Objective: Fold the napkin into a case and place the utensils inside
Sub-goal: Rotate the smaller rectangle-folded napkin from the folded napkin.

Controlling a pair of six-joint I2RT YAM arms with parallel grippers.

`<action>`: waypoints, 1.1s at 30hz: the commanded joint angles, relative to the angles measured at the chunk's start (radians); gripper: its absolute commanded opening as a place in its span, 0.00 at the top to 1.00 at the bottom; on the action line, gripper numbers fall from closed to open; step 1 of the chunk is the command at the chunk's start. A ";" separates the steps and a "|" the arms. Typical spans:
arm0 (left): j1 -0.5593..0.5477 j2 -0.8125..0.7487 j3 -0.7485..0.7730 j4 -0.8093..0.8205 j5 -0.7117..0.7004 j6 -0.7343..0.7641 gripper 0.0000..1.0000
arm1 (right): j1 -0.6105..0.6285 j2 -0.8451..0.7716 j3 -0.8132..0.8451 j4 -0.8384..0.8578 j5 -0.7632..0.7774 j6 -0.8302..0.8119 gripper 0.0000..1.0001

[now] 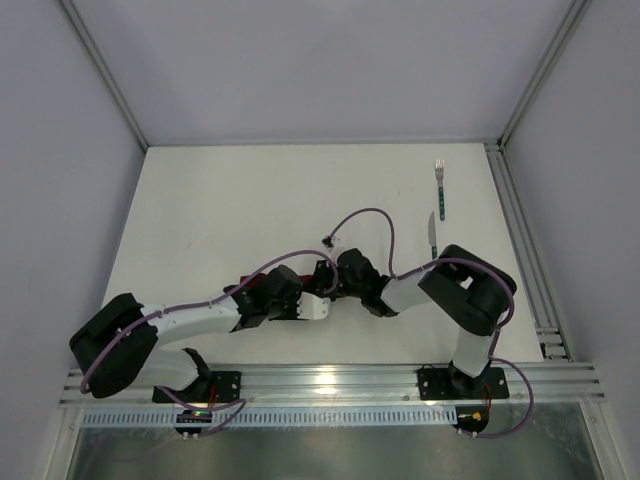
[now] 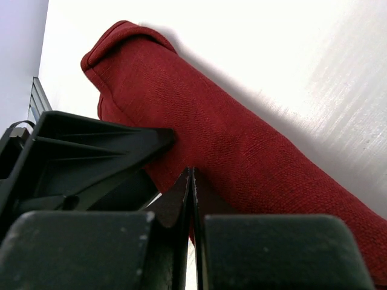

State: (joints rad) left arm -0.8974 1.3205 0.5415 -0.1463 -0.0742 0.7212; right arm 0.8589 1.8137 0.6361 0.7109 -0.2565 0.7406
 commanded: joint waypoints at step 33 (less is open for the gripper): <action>0.121 -0.155 0.143 -0.429 0.320 0.046 1.00 | 0.009 -1.188 -0.395 -0.215 0.195 -0.836 0.28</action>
State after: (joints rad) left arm -0.7959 1.1843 0.6273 -0.5163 0.1963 0.7345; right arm 0.7849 0.6155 0.2409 0.4286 0.0277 0.1337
